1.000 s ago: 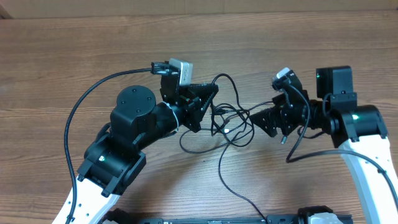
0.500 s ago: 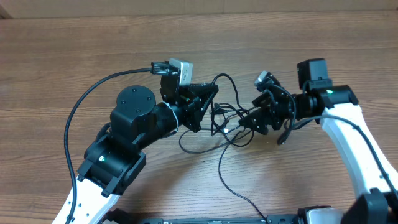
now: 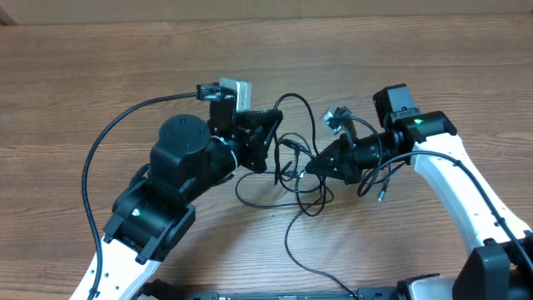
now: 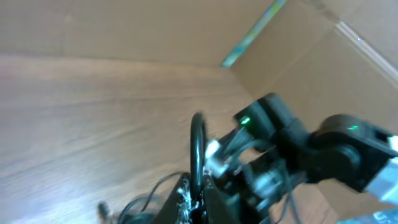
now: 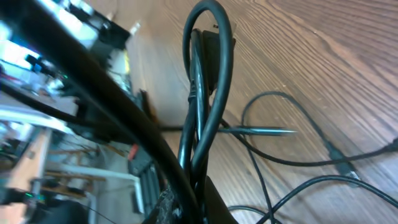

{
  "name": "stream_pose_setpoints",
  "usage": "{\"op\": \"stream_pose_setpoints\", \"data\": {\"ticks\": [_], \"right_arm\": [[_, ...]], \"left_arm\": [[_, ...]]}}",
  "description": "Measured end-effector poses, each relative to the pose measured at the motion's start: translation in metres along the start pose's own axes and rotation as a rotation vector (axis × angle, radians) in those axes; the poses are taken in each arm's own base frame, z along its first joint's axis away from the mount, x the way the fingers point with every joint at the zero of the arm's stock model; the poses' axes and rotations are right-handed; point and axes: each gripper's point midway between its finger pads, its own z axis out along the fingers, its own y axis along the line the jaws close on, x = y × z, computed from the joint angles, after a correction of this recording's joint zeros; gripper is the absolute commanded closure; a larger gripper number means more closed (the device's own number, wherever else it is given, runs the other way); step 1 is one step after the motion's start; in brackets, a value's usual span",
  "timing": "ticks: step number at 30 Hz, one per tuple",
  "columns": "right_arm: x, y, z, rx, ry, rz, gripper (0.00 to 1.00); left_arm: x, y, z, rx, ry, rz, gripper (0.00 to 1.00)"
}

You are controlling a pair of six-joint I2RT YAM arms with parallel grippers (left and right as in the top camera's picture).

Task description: Untangle cables

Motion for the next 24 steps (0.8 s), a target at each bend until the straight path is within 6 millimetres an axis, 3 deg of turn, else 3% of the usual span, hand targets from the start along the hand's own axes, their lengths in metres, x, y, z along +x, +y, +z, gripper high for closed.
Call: {"op": "stream_pose_setpoints", "data": {"ticks": [4,8,12,14,18,24], "right_arm": [[-0.01,0.008,-0.008,-0.053,-0.058,0.032,0.96],[-0.016,0.019,-0.015,-0.081,-0.092,0.028,0.96],[-0.021,0.043,-0.024,-0.11,-0.126,-0.006,0.96],[-0.023,0.053,-0.027,-0.123,-0.144,-0.029,0.96],[-0.028,0.071,-0.034,-0.145,-0.177,-0.081,0.96],[-0.037,0.082,-0.04,-0.179,-0.215,-0.106,0.96]], "left_arm": [[0.016,0.024,-0.003,-0.124,0.054,-0.04,0.96],[0.032,0.066,-0.015,-0.323,0.091,-0.172,0.96],[0.026,0.087,-0.022,-0.393,0.055,-0.24,0.96],[0.023,0.085,-0.021,-0.373,0.051,-0.235,0.96],[0.017,0.058,-0.009,-0.215,0.078,-0.14,0.96],[0.042,0.033,0.009,-0.018,0.229,-0.026,0.96]]}}
